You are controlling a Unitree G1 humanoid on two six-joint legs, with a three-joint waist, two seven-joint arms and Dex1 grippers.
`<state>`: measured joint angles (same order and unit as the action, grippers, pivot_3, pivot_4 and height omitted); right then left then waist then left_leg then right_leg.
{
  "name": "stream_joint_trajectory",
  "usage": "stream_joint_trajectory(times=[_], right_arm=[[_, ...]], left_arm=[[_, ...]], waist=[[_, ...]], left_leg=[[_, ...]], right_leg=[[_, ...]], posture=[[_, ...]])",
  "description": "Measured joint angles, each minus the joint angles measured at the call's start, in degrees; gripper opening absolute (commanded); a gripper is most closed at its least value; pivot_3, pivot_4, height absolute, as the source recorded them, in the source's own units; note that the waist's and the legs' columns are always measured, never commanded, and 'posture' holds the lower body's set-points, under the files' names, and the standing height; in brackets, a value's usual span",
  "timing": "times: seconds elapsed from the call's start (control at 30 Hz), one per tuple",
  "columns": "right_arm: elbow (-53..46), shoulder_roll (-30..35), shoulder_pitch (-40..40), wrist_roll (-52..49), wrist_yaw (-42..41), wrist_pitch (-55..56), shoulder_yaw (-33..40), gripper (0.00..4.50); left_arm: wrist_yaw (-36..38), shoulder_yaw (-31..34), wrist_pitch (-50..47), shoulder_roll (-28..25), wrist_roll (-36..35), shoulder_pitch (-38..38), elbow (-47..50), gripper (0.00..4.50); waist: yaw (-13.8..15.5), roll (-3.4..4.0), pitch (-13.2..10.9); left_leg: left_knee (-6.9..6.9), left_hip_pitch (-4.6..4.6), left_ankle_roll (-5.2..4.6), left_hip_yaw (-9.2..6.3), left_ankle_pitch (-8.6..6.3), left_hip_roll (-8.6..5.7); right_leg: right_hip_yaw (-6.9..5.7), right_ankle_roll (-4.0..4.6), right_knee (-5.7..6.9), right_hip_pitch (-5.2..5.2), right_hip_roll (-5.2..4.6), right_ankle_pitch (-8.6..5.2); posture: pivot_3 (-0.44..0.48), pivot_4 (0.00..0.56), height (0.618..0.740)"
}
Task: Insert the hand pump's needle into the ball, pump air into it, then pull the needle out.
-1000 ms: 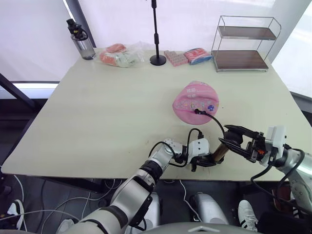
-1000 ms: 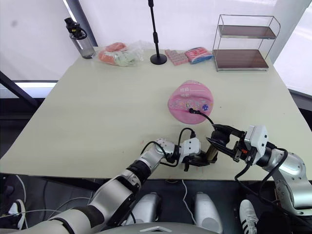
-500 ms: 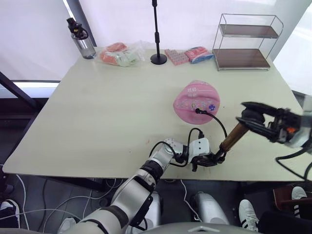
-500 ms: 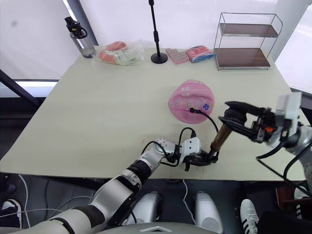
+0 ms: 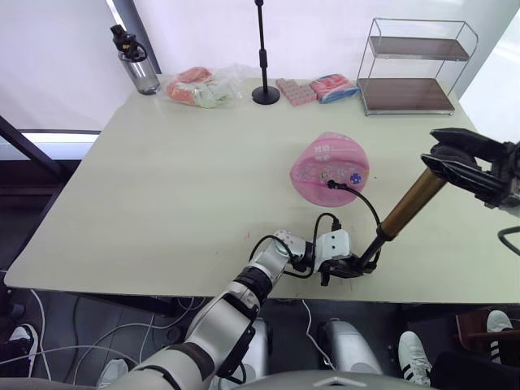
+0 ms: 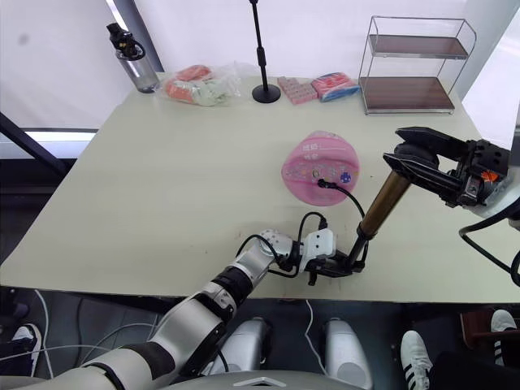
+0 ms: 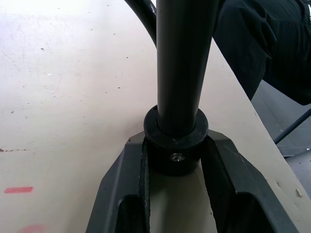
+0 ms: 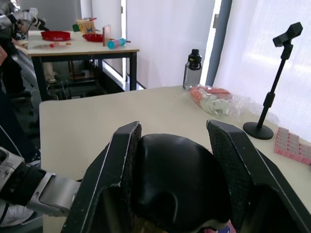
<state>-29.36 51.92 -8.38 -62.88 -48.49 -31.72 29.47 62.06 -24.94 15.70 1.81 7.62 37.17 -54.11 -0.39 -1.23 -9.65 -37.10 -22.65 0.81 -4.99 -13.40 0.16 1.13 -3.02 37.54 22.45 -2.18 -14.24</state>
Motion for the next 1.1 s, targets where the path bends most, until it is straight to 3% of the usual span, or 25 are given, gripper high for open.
stream_joint_trajectory(times=[0.5, 1.1], right_arm=[[-4.26, -9.76, 14.58, 10.77, -1.17, 8.45, -5.66, 1.73], [3.87, -14.35, 17.66, 23.21, -3.80, 14.21, -16.96, 1.73]], left_arm=[[-0.89, -0.33, -0.05, -0.49, 0.82, -0.50, -0.53, 1.00], [-0.28, -0.36, -0.06, -0.30, 0.78, -0.66, -0.49, 1.00]], waist=[[-0.28, -0.65, 0.69], [-0.19, -0.62, 0.93]], left_leg=[[0.29, 0.83, 0.01, -0.02, -0.02, 0.17], [0.64, 0.79, 0.01, -0.10, -0.02, 0.15]], right_leg=[[-0.06, 0.24, -0.26, -0.75, 0.08, -0.15], [-0.16, 0.14, -0.69, -0.77, 0.08, -0.10]], posture=[[0.000, 0.150, 0.731], [0.000, 0.150, 0.731]])
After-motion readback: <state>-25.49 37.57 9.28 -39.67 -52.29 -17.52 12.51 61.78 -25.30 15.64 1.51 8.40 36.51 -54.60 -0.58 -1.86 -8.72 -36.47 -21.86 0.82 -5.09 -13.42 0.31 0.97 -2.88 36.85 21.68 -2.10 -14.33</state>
